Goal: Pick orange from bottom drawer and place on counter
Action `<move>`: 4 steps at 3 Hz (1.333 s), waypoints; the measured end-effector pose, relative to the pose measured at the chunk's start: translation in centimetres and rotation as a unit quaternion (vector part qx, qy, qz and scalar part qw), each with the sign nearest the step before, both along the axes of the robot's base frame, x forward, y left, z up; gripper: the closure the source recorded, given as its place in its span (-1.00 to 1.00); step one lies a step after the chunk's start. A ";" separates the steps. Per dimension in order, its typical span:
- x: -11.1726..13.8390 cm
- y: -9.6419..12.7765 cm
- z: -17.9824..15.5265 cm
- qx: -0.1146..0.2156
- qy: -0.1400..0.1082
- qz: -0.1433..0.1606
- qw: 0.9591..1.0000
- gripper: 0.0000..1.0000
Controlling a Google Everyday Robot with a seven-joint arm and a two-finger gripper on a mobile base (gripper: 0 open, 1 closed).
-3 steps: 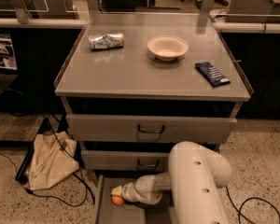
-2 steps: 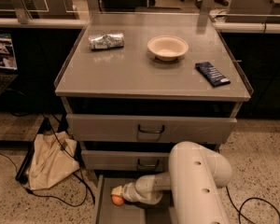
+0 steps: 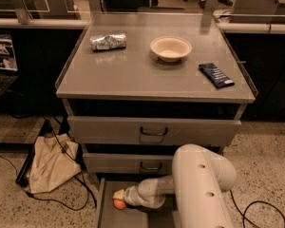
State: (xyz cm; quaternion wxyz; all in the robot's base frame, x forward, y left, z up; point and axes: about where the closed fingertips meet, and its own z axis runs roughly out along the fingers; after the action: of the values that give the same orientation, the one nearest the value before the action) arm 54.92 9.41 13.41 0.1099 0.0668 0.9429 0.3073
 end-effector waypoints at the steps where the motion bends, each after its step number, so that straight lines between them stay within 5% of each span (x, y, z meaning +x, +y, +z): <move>1: -0.5 -0.5 1.6 0.013 -0.008 0.010 1.000 1.00; 4: -5.5 -7.9 13.9 0.044 -0.077 0.003 0.996 1.00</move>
Offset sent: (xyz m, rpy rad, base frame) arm -0.0394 -0.0700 0.1065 0.0935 -0.1342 0.0069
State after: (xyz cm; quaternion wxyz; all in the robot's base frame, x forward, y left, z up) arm 49.44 1.54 27.28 0.1785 0.0448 0.9172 0.3534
